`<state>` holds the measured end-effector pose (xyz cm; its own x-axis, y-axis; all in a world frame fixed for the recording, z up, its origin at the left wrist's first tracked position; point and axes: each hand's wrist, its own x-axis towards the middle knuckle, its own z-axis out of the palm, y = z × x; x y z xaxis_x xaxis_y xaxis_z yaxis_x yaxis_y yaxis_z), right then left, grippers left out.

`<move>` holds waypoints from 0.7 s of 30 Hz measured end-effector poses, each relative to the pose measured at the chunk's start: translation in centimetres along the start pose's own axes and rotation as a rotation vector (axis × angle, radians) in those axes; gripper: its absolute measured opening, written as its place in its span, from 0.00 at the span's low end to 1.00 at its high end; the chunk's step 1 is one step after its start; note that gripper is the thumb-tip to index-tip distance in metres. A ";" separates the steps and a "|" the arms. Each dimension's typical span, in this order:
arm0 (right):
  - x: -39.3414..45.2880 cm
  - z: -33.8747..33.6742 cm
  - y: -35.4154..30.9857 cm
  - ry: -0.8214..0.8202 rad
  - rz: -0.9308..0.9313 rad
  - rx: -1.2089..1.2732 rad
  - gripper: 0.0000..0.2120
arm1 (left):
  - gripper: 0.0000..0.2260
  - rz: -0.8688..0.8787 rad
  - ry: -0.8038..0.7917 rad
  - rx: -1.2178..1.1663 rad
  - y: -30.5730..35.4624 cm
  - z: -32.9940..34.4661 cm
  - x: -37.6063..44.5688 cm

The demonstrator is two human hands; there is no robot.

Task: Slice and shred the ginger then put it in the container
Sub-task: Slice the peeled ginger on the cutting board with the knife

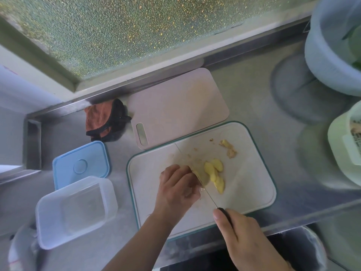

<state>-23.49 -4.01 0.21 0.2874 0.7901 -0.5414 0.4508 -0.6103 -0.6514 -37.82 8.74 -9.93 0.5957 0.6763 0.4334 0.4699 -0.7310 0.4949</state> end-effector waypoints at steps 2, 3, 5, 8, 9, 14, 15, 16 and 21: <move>0.3 -0.1 -0.1 0.001 -0.030 0.038 0.42 | 0.04 -0.002 0.010 -0.003 0.0 0.1 0.0; 0.3 -0.1 -0.1 0.001 -0.038 0.049 0.39 | 0.04 -0.002 0.012 -0.004 -0.1 0.1 0.0; 0.4 -0.2 -0.4 0.000 -0.040 0.050 0.34 | 0.05 -0.004 0.009 -0.003 -0.1 0.3 0.0; 0.3 -0.3 -0.6 0.004 -0.034 0.052 0.31 | 0.05 -0.008 -0.007 0.003 -0.3 0.5 -0.1; 0.3 -0.3 -0.7 0.006 -0.035 0.056 0.31 | 0.05 -0.007 -0.009 0.005 -0.4 0.5 -0.1; 0.3 -0.4 -1.0 0.000 -0.025 0.079 0.32 | 0.03 0.007 -0.006 -0.011 -0.5 0.5 -0.1; 0.4 -0.5 -1.0 -0.005 -0.022 0.081 0.32 | 0.03 0.009 -0.006 -0.021 -0.5 0.5 -0.1; 0.4 -0.6 -1.0 -0.012 -0.020 0.078 0.32 | 0.03 0.006 -0.004 -0.031 -0.5 0.6 -0.1; 0.6 -0.5 -1.0 -0.014 -0.025 0.039 0.35 | 0.04 0.003 0.016 -0.035 -0.8 1.0 -0.2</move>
<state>-23.32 -2.91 0.84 0.2645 0.8043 -0.5322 0.4241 -0.5926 -0.6848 -37.65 9.14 -11.19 0.5863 0.6757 0.4469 0.4448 -0.7296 0.5195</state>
